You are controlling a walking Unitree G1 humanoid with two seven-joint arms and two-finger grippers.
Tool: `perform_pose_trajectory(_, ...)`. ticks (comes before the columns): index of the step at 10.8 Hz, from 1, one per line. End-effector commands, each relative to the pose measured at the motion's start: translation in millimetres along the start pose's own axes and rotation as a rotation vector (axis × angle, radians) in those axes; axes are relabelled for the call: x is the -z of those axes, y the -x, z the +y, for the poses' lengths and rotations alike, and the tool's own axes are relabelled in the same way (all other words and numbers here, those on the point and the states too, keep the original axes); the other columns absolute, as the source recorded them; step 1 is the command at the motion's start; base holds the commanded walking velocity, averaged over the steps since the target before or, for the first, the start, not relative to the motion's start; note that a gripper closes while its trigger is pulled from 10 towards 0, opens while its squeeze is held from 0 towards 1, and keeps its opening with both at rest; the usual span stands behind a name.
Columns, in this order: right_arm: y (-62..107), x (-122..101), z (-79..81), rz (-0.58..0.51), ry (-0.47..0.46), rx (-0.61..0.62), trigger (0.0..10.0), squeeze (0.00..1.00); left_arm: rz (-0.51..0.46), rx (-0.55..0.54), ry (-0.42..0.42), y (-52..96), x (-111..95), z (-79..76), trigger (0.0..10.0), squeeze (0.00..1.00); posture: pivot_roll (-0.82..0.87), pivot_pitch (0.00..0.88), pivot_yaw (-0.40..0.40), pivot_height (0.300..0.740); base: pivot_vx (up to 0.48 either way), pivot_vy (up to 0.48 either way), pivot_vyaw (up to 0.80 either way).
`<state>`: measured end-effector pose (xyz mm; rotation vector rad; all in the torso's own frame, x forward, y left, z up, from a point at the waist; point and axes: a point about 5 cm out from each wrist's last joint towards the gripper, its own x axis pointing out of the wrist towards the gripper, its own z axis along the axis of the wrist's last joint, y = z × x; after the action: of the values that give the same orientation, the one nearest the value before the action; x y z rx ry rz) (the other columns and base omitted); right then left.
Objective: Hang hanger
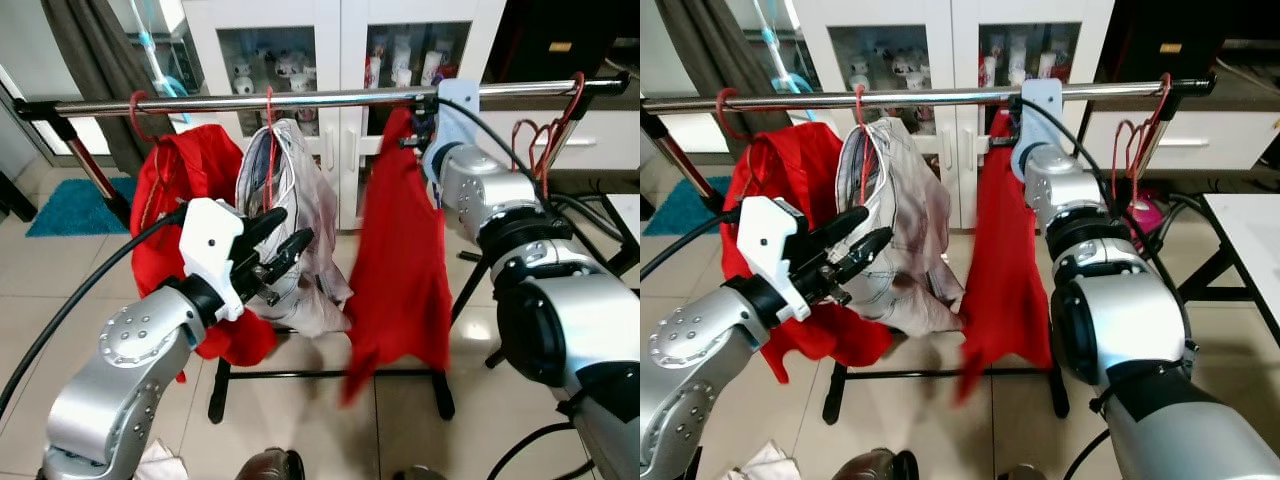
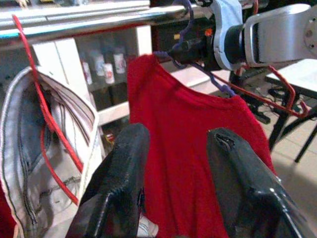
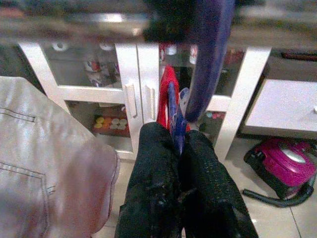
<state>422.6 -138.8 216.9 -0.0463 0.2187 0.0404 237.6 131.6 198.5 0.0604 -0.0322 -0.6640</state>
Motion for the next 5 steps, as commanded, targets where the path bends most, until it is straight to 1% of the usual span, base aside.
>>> perform_pose_trajectory(1, -0.3, 2, -2.5, 0.014, -0.024, -0.011, 10.0, 0.00, -0.004, 0.001, -0.009, 4.6, -4, 1.7, 10.0, 0.00, 0.06, 0.160, 0.091, 0.740, 0.000, 0.000, 0.00)
perform_pose_trajectory(2, -0.2, -2, -4.6, -0.015, -0.001, -0.020, 10.0, 1.00, -0.021, -0.008, -0.001, 5.2, -6, 2.3, 10.0, 0.00, 0.06, 0.150, 0.090, 0.740, 0.000, 0.000, 0.00)
perform_pose_trajectory(3, 1.2, -13, -10.0, -0.083, 0.077, -0.050, 10.0, 1.00, -0.062, -0.014, 0.013, 2.0, -11, 2.4, 10.0, 0.00, 0.05, 0.128, 0.084, 0.740, 0.000, 0.000, 0.00)
perform_pose_trajectory(4, 2.7, -18, -11.2, -0.108, 0.029, -0.106, 10.0, 1.00, -0.064, -0.001, 0.008, -1.6, -11, 2.1, 10.0, 0.00, 0.04, 0.095, 0.081, 0.740, 0.000, 0.000, 0.00)
perform_pose_trajectory(5, 5.2, -20, -12.3, -0.127, 0.047, -0.144, 10.0, 1.00, -0.067, -0.003, 0.005, -3.6, -11, 3.4, 10.0, 0.00, 0.04, 0.079, 0.082, 0.740, 0.000, 0.000, 0.00)
